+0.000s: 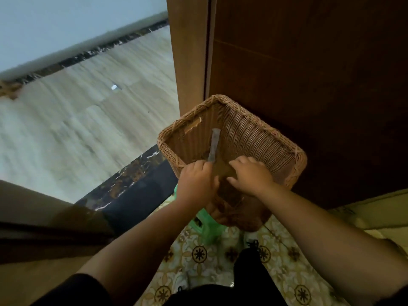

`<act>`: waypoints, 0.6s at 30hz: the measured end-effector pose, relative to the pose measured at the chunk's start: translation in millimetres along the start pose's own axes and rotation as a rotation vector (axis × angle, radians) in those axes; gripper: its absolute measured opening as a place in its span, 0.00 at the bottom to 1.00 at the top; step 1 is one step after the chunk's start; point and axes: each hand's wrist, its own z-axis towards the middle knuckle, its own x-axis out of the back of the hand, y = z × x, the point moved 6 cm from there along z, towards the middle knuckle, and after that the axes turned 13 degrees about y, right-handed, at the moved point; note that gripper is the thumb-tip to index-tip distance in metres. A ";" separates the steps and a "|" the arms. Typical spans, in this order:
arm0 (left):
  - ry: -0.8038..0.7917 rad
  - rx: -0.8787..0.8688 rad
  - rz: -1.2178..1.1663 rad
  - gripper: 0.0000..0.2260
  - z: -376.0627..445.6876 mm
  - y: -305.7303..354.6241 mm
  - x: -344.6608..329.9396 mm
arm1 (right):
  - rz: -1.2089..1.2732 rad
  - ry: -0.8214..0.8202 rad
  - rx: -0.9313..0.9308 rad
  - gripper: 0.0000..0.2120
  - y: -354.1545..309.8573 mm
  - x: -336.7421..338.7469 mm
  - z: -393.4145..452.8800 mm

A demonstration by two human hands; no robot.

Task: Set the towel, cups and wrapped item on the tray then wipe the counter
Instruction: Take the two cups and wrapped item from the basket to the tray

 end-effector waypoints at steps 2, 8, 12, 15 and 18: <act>0.018 0.077 0.046 0.16 20.9 -3.6 -18.3 | 0.011 -0.015 0.073 0.25 14.1 -16.4 34.5; 0.002 0.578 0.125 0.18 58.2 -22.7 -77.6 | 0.082 -0.200 0.166 0.25 57.1 -75.3 119.7; -0.118 1.107 -0.081 0.25 42.3 -33.7 -137.0 | 0.099 -0.279 0.212 0.25 73.5 -117.8 147.0; -0.130 1.357 -0.088 0.33 30.3 -47.2 -180.9 | 0.125 -0.367 0.214 0.26 74.1 -163.5 160.9; -0.041 1.541 -0.054 0.40 14.5 -69.2 -220.1 | 0.234 -0.427 0.080 0.33 74.4 -217.0 180.4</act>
